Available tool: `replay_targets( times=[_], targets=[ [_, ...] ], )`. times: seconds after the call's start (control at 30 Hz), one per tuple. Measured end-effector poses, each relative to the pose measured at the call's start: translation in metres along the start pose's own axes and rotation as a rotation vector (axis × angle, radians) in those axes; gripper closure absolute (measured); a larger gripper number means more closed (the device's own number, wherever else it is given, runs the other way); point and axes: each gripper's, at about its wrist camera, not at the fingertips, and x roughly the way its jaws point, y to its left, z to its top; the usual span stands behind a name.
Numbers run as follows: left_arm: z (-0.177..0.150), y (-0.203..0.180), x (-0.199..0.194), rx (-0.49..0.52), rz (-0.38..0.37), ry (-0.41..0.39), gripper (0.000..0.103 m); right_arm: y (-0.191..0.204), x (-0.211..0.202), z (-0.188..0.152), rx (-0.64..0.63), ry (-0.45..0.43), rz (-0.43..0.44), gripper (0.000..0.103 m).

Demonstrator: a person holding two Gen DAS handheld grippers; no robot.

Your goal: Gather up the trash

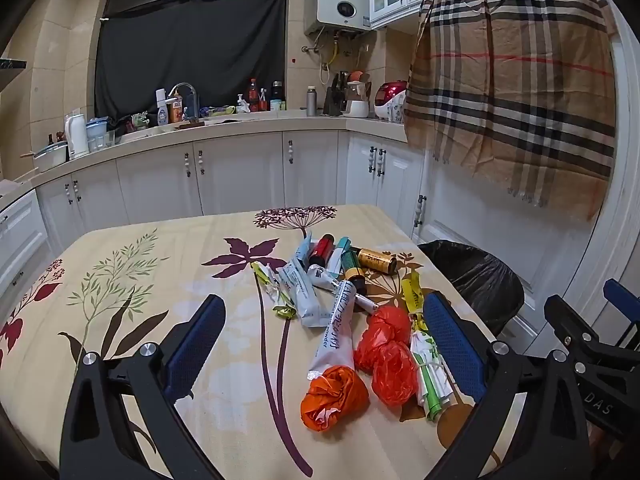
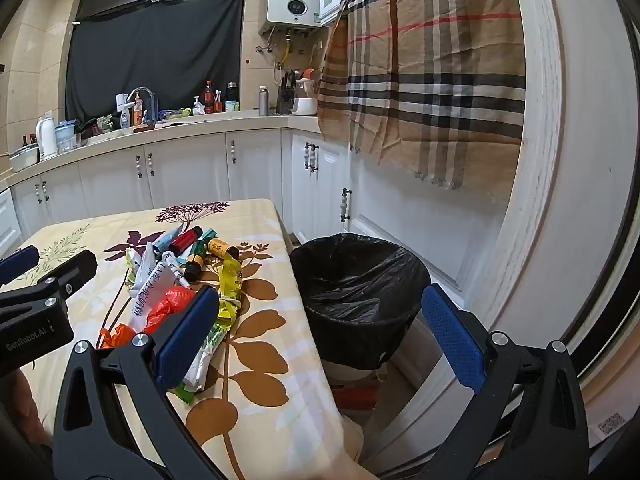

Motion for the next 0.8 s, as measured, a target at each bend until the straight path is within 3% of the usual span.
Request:
replay_targets(
  times=[0.8],
  targets=[
    [0.004,0.005,-0.002,-0.007,0.003,-0.006,0.007,0.002,-0.001,0.002,0.001,0.0,0.0,0.004]
  ],
)
